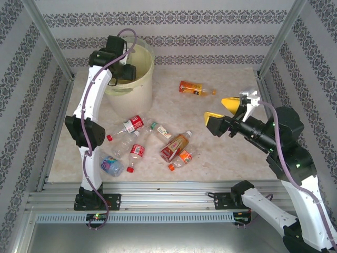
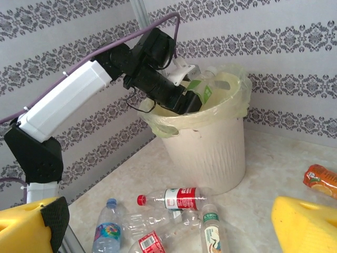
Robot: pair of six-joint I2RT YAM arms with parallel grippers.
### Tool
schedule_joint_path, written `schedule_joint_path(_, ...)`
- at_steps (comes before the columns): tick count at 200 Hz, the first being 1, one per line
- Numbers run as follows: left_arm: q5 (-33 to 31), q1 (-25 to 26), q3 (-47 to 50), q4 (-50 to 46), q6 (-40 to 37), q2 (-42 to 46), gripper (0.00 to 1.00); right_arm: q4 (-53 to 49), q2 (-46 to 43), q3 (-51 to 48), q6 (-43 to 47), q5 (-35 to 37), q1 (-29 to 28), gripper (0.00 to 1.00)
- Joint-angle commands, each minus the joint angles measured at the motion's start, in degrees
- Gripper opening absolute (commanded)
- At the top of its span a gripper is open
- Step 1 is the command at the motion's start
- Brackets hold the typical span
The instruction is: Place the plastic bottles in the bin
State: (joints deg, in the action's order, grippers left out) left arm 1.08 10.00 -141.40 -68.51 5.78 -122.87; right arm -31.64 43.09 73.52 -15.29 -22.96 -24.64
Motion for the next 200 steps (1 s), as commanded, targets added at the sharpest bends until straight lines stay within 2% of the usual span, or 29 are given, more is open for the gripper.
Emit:
schedule_joint_path(1, 0.9, -0.8, -2.2, -2.8, 1.5, -0.1, 0.70, 0.9, 0.7, -0.8, -1.3, 0.9, -0.6, 0.98)
schedule_joint_path(31, 3.9, -1.1, -3.0, -2.3, 1.4, 0.6, 0.81, 1.1, 1.1, -0.9, -1.6, 0.8, -0.6, 0.98)
schedule_joint_path(77, 4.8, -1.1, -2.9, 0.4, 1.3, 3.6, 0.99, 2.6, 1.1, -2.0, -2.9, 0.1, -0.6, 0.98)
schedule_joint_path(141, 12.5, -0.6, 0.1, 6.0, 2.1, 11.7, 1.00, 4.6, 1.1, -4.5, -5.6, -0.6, -0.6, 0.98)
schedule_joint_path(173, 15.8, 1.7, 10.3, 11.7, 1.8, 20.8, 1.00, 5.2, 0.6, -6.8, -8.8, 0.0, -0.7, 0.98)
schedule_joint_path(200, 20.9, 3.9, 27.1, 21.5, 3.4, 32.5, 1.00, 2.2, 0.3, -8.3, -11.0, 4.1, -0.7, 0.98)
